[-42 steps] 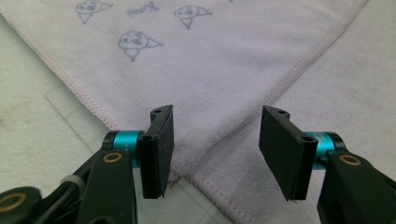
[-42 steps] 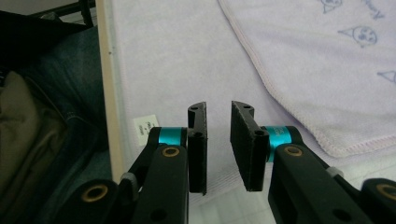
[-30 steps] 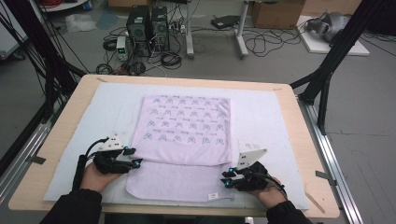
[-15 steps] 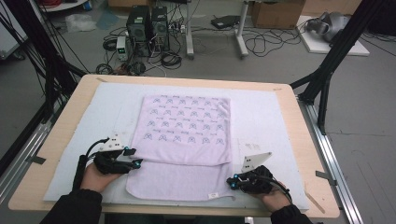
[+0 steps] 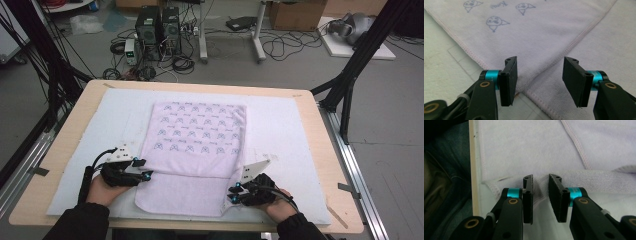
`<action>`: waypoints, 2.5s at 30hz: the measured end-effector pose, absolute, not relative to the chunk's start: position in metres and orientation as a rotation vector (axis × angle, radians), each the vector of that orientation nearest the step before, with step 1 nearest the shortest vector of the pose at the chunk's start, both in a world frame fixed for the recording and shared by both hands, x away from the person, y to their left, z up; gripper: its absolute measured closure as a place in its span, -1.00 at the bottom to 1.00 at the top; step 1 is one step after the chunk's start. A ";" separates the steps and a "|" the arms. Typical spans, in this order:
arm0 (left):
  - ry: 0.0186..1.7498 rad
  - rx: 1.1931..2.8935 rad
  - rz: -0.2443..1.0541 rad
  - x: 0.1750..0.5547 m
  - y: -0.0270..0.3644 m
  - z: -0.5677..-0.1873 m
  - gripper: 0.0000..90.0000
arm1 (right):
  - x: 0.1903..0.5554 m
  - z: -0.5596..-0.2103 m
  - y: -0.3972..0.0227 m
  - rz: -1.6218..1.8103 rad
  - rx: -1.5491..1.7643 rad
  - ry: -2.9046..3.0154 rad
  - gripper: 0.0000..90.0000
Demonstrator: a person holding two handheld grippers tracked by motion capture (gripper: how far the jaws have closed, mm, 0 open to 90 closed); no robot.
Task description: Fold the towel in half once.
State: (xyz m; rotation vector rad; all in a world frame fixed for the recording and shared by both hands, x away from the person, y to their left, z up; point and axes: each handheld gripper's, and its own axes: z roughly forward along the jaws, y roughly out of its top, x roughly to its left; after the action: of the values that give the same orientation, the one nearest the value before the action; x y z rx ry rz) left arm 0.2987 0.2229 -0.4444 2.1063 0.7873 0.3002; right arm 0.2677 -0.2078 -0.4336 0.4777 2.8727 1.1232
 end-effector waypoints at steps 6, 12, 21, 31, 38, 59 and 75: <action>0.787 2.110 0.301 0.298 0.223 -0.443 0.02 | 0.266 -0.434 -0.216 1.149 0.526 2.878 0.93; 0.781 2.119 0.303 0.298 0.221 -0.444 0.02 | 0.252 -0.401 -0.245 1.114 0.513 2.840 0.91; 0.773 2.108 0.308 0.297 0.223 -0.442 0.04 | 0.260 -0.421 -0.248 1.136 0.567 2.821 0.68; 0.772 2.096 0.322 0.301 0.229 -0.437 0.12 | 0.285 -0.420 -0.240 1.196 0.584 2.711 0.50; 0.776 2.101 0.325 0.312 0.228 -0.436 0.23 | 0.313 -0.422 -0.233 1.200 0.618 2.665 0.32; 0.705 2.051 0.242 0.296 0.226 -0.406 0.93 | 0.311 -0.408 -0.246 1.287 0.619 2.640 0.96; 0.635 2.153 0.161 0.249 0.228 -0.430 0.47 | 0.269 -0.431 -0.238 1.296 0.511 2.759 0.47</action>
State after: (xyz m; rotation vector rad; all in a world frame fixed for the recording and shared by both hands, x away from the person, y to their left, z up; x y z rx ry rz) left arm 0.2487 0.2277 -0.4296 2.1530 0.6345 0.1613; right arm 0.2688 -0.2384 -0.4309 0.5115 2.7594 1.2964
